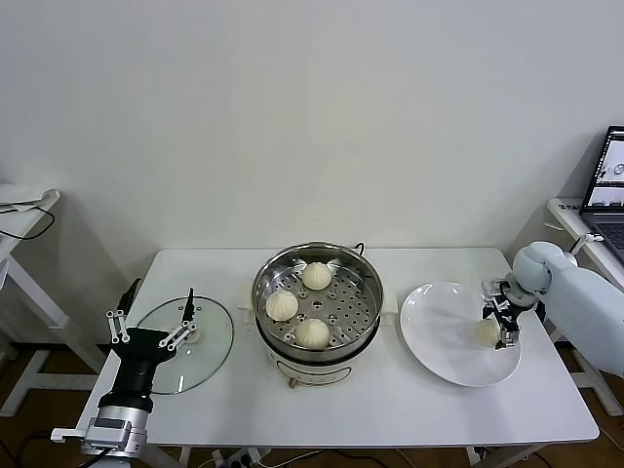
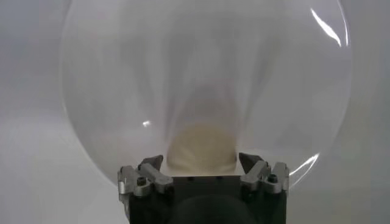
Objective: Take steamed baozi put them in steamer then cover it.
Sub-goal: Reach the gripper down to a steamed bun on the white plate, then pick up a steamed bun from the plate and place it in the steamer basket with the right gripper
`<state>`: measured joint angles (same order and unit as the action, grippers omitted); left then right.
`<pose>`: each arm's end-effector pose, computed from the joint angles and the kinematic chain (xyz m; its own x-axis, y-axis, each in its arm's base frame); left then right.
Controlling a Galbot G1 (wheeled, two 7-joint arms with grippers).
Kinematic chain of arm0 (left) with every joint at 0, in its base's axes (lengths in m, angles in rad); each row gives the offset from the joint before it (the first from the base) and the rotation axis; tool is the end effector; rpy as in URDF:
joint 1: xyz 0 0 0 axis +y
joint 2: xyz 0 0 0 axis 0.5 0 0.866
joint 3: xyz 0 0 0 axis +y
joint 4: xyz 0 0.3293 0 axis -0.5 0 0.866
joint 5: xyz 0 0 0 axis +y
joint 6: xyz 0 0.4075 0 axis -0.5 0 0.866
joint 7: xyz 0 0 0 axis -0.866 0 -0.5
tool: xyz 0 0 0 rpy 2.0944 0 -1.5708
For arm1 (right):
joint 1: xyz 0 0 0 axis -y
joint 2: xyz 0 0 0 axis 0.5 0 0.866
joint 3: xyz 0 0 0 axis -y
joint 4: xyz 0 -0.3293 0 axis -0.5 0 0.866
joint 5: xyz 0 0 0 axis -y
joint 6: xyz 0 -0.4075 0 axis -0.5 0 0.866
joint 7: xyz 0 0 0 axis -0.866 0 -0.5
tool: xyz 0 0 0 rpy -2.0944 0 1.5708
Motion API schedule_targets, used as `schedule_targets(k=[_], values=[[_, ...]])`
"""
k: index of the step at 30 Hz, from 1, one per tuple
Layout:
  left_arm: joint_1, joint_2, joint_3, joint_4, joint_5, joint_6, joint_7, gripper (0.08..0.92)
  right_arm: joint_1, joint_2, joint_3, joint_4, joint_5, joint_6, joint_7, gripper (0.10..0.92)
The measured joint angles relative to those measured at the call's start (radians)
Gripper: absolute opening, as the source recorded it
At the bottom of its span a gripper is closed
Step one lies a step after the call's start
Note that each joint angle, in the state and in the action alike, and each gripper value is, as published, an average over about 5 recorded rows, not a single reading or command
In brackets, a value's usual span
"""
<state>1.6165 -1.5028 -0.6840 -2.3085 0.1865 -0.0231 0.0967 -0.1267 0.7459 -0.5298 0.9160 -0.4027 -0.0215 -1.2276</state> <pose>0.2228 0.0518 -0.2041 -0.9855 0.0265 -0.1677 -0.0323 0.9404 0.3384 0.5729 -0.2335 -0.2349 -0.0976 0.0570 0.9936 -0.9951 -0.0194 -0.0967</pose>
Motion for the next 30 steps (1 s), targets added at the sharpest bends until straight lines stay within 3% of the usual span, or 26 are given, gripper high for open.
schedule_targets(k=[5, 18, 30], values=[[-0.001, -0.001, 0.002, -0.001, 0.001, -0.001, 0.000, 0.823, -0.002, -0.001, 0.006, 0.002, -0.003, 0.003, 0.000, 0.608], [0.000, -0.003, 0.013, -0.009, 0.009, -0.001, -0.001, 0.823, 0.034, -0.043, -0.029, 0.049, 0.053, -0.017, -0.020, 0.602], [-0.003, 0.001, 0.020, -0.017, 0.010, 0.000, -0.005, 0.823, 0.274, -0.173, -0.272, 0.244, 0.289, -0.145, -0.040, 0.609]])
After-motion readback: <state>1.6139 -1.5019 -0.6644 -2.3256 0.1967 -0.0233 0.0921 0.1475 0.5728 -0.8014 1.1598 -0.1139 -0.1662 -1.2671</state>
